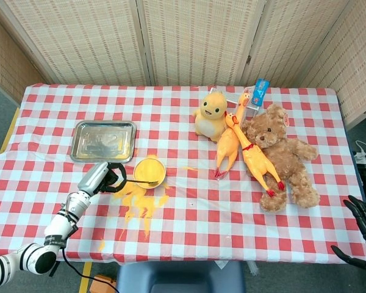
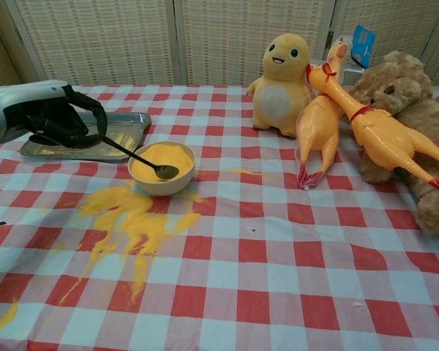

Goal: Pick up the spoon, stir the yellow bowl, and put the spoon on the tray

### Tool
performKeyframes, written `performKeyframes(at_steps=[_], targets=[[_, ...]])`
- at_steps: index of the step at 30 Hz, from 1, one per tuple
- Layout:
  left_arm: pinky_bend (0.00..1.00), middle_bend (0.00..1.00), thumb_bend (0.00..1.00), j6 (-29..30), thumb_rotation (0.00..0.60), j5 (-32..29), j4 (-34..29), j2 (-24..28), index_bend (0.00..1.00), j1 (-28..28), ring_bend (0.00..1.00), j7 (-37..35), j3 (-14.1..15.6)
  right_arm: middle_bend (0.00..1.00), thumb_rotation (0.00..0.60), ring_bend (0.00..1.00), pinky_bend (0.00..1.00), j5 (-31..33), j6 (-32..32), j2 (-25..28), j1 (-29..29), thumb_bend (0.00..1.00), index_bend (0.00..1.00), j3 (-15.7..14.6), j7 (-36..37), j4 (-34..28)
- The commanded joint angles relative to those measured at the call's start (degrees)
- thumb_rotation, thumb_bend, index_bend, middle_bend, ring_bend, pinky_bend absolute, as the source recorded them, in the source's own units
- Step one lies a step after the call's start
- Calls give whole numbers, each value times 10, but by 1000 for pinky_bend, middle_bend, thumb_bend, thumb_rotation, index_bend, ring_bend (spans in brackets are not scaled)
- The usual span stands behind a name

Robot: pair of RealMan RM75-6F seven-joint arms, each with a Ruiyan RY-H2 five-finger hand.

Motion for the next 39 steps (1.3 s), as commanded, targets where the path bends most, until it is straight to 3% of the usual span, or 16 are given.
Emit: performKeyframes(at_steps=[1, 11, 16, 25, 32, 39], targets=[[1000, 1000, 752, -9, 600, -5, 6, -3, 852, -3, 1000, 4, 1, 0, 600, 0, 0, 0, -1, 0, 0, 91, 0, 0, -2, 0], [1000, 1000, 753, -12, 600, -33, 49, -22, 852, -15, 1000, 55, -1, 0, 600, 0, 0, 2, 0, 0, 0, 90, 0, 0, -2, -1], [1000, 1000, 751, 9, 600, -50, 97, -56, 852, -21, 1000, 91, -8, 0, 600, 0, 0, 5, 0, 1, -1, 91, 0, 2, -1, -1], [1000, 1000, 751, 30, 600, -42, 140, -85, 853, -24, 1000, 91, -22, 0, 600, 0, 0, 7, 0, 2, -2, 91, 0, 2, 1, 0], [1000, 1000, 751, 36, 600, -34, 146, -85, 853, -22, 1000, 84, -29, 0, 600, 0, 0, 6, 0, 1, -1, 91, 0, 2, 1, 0], [1000, 1000, 753, 34, 600, -11, 77, -44, 853, -5, 1000, 50, -24, 0, 600, 0, 0, 7, -3, 1, 0, 91, 0, 2, -1, -1]])
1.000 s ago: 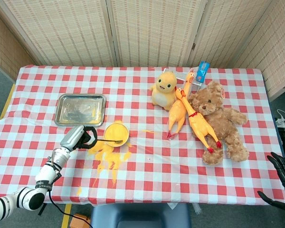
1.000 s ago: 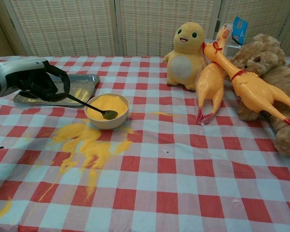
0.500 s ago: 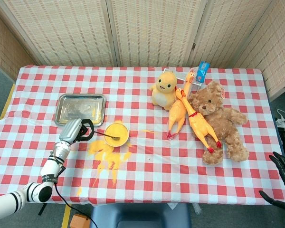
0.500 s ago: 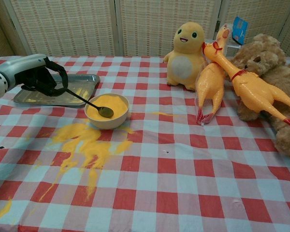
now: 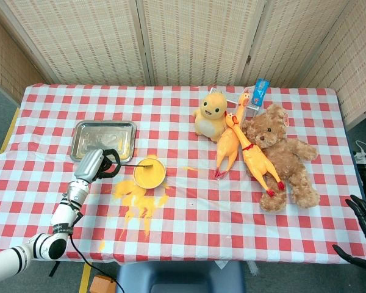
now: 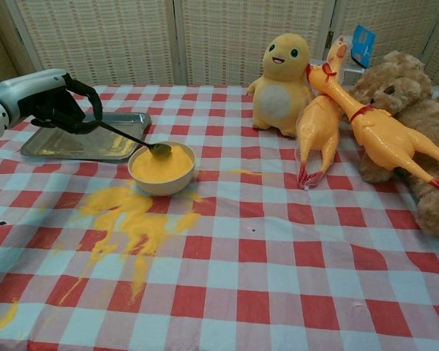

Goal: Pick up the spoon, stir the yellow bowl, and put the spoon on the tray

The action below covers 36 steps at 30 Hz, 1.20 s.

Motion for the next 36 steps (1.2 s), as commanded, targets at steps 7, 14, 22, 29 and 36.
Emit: performKeyframes(at_steps=[7, 14, 22, 29, 36], targets=[[1000, 1000, 754, 27, 600, 49, -113, 71, 853, 32, 1000, -45, 5, 0, 600, 0, 0, -4, -4, -1, 2, 91, 0, -2, -2, -1], [1000, 1000, 754, 6, 600, 26, -85, 68, 853, 26, 1000, -67, -4, 0, 600, 0, 0, -5, 3, 0, -1, 92, 0, -2, -2, -2], [1000, 1000, 754, -38, 600, 16, -40, 52, 853, 18, 1000, -105, 1, 0, 600, 0, 0, -1, -3, -1, 1, 91, 0, -1, -5, -2], [1000, 1000, 754, -40, 600, 21, -22, 51, 853, 8, 1000, -126, -15, 0, 600, 0, 0, 4, -5, -2, 1, 92, 0, 1, -7, -3], [1000, 1000, 748, -97, 600, 14, 93, 37, 853, -22, 1000, -191, -36, 0, 600, 0, 0, 12, -15, -5, 5, 91, 0, 4, -17, -4]])
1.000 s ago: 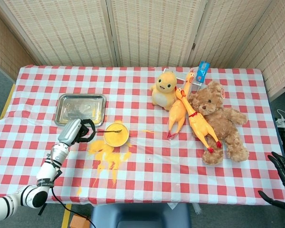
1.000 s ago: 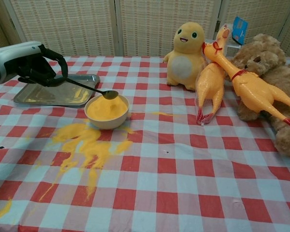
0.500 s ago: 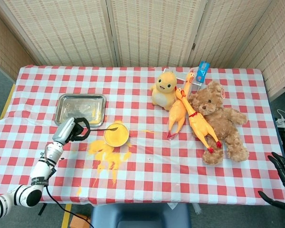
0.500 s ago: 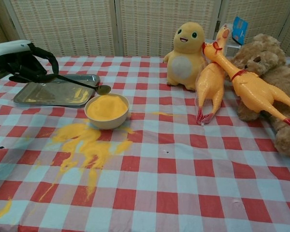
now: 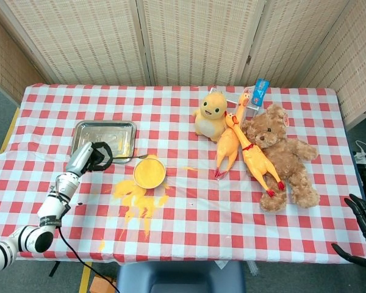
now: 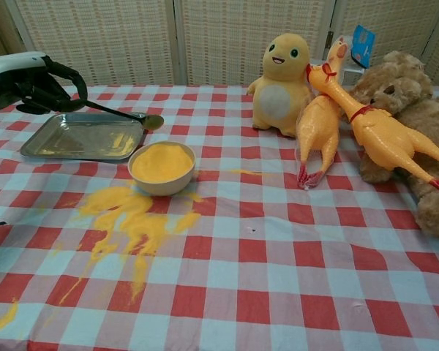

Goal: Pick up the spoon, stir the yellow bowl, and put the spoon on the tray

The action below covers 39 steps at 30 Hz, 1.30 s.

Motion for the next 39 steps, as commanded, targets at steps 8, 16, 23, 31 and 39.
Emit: performKeyframes(at_steps=[8, 16, 23, 31, 39], targets=[[1000, 1000, 731, -119, 600, 33, 297, -97, 853, -65, 1000, -152, 2, 0, 600, 0, 0, 14, -1, -4, -3, 91, 0, 5, -16, -5], [1000, 1000, 675, -149, 600, 100, 420, -145, 682, -83, 1000, -267, 45, 0, 600, 0, 0, 19, -6, -6, -2, 91, 0, 8, -23, -8], [1000, 1000, 517, -160, 600, 150, 428, -132, 154, -90, 1000, -348, 87, 0, 600, 0, 0, 16, -6, -5, -2, 91, 0, 7, -23, -8], [1000, 1000, 454, -125, 600, 160, 395, -104, 0, -84, 1000, -368, 95, 0, 600, 0, 0, 5, 4, -2, -6, 91, 0, 3, -18, -9], [625, 428, 434, 135, 600, 259, 96, 61, 0, 25, 418, -186, 154, 0, 600, 0, 0, -4, 17, -2, -9, 91, 0, 4, -6, -4]])
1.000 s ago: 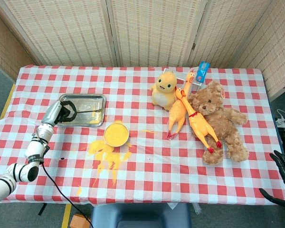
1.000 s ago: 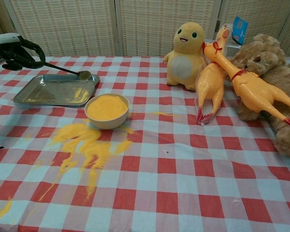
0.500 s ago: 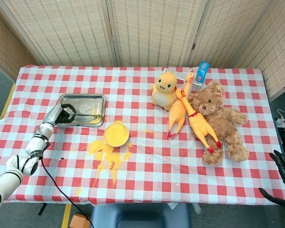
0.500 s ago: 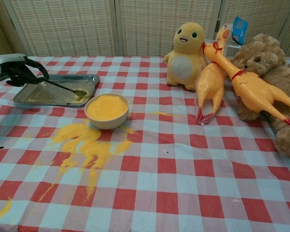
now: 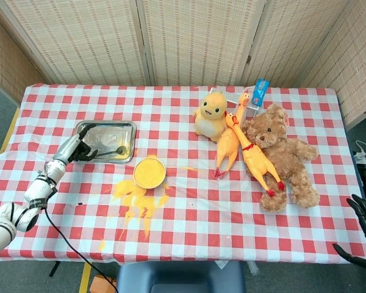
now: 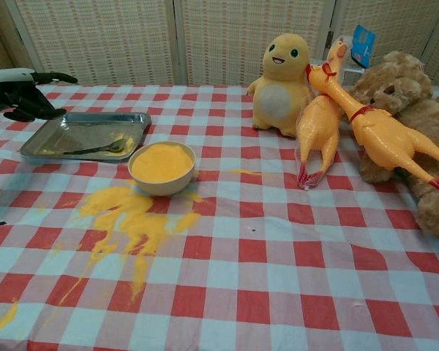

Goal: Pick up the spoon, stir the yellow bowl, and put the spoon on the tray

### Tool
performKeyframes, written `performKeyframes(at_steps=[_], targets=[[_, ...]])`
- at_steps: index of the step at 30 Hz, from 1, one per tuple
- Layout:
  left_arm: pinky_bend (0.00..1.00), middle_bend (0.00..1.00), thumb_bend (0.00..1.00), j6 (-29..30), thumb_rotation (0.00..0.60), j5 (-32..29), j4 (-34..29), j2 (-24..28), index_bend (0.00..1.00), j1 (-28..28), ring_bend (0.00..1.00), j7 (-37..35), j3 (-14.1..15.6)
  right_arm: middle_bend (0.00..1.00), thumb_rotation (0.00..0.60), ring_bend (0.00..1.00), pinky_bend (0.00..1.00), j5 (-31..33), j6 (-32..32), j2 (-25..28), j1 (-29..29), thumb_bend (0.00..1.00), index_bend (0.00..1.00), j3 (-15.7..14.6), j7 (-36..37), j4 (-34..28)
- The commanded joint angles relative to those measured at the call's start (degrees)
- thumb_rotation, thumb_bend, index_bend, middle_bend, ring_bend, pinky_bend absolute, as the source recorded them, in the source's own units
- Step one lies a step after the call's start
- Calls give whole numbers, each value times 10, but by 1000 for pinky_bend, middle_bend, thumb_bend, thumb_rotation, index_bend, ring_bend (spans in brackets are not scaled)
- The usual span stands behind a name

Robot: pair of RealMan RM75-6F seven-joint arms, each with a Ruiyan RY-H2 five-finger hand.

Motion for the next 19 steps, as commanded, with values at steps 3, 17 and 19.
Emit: performKeyframes(at_steps=[3, 17, 19], targets=[[287, 134, 422, 267, 600, 96, -312, 159, 0, 154, 94, 350, 81, 0, 600, 0, 0, 0, 4, -2, 0, 91, 0, 3, 0, 3], [99, 0, 414, 474, 600, 106, -345, 84, 0, 324, 0, 673, 104, 0, 600, 0, 0, -1, 17, 3, -8, 91, 0, 2, 2, 1], [99, 0, 414, 474, 600, 102, -345, 82, 0, 325, 0, 677, 100, 0, 600, 0, 0, 2, 17, 4, -10, 91, 0, 2, 0, 0]])
